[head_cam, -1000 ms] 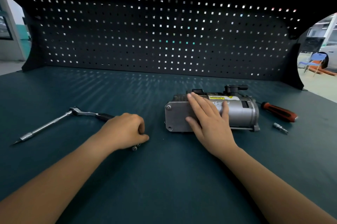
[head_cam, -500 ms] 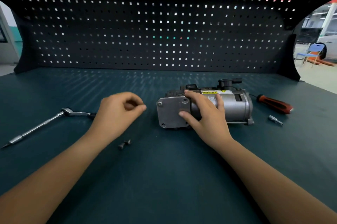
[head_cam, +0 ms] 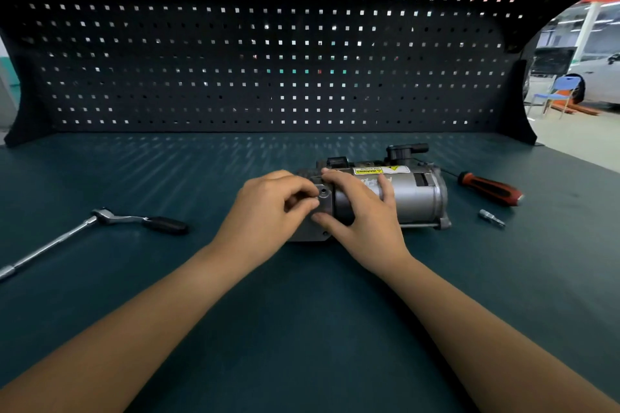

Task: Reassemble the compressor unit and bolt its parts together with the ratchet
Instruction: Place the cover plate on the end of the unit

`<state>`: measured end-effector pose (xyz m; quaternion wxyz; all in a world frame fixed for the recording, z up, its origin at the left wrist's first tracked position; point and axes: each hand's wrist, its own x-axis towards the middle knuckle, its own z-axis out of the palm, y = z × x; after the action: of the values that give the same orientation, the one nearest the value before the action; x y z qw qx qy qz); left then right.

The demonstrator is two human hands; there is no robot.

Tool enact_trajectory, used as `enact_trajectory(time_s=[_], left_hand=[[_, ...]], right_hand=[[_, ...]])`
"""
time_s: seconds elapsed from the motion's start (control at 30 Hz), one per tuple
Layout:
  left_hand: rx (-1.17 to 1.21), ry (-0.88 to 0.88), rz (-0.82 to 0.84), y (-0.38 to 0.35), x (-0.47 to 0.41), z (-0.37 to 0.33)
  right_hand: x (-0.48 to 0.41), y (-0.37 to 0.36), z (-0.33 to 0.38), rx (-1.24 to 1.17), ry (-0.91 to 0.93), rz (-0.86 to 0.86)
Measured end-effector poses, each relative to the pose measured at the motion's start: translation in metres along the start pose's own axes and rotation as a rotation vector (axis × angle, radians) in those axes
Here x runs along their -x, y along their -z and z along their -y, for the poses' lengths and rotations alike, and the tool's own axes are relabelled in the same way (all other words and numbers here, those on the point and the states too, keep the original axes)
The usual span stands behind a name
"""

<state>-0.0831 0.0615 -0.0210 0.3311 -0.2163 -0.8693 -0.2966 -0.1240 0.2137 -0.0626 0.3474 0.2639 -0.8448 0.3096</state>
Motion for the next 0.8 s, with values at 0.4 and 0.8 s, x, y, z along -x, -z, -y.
enact_trajectory(time_s=[0.4,0.8], left_hand=[[-0.079,-0.01,-0.011,-0.011,-0.006,0.002],[0.028,0.218,0.057,-0.011,-0.02,0.0]], right_hand=[[-0.001,-0.001,-0.001,-0.015,-0.009,-0.005],[0.0,0.0,0.001,-0.015,-0.005,-0.007]])
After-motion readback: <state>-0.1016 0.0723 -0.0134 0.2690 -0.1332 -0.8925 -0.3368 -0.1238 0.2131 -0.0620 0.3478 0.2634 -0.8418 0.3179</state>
